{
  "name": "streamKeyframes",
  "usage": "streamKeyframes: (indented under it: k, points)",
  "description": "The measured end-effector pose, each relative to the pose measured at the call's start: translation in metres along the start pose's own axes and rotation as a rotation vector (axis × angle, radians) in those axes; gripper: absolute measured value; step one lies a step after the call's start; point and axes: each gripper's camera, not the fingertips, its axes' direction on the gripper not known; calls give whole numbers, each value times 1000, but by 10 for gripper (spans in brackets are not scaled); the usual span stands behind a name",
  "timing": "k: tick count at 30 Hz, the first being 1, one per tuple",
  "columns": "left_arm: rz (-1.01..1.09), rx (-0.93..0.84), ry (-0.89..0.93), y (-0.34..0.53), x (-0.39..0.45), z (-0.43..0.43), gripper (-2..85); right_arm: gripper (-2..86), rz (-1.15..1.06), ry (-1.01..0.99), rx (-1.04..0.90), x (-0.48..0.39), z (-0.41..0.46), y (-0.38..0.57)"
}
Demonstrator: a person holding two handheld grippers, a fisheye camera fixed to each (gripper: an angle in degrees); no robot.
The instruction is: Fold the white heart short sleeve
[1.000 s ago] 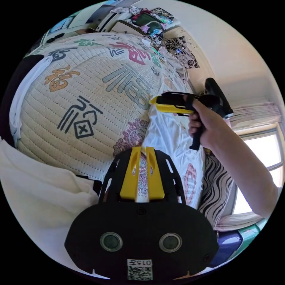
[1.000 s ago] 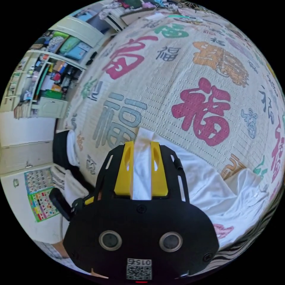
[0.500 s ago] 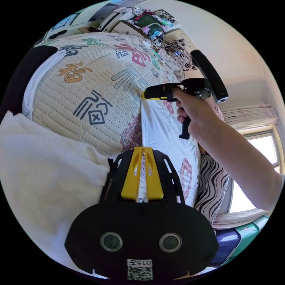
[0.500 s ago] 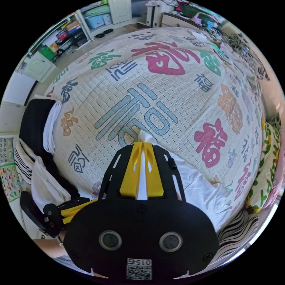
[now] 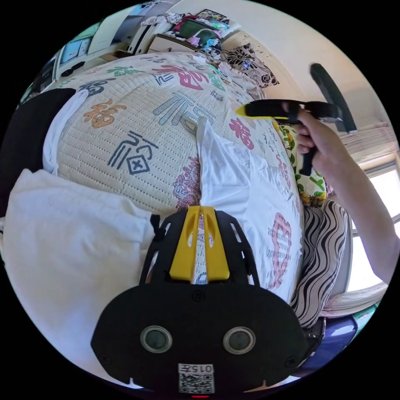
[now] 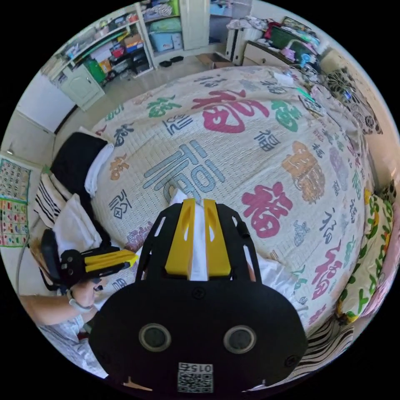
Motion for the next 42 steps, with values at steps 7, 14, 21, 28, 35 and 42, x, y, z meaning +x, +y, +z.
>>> streamKeyframes:
  k: [7, 14, 21, 28, 35, 42]
  points:
    - [46, -13, -58, 14, 26, -14, 39, 53, 223, -146, 182, 75, -56, 185]
    - [153, -394, -97, 99, 61, -5, 76, 69, 674, -179, -113, 105, -28, 488]
    - [151, -609, -221, 154, 87, 37, 92, 78, 964, -223, -376, 91, -2, 678]
    - [214, -608, -339, 165, 126, 86, 86, 71, 899, -138, -437, 83, 42, 716]
    - [195, -622, -269, 170, 147, 116, 10, 6, 938, -111, -338, 84, 33, 775]
    - [263, -605, -328, 184, 180, 159, 1, -1, 940, -160, -341, 100, 43, 828]
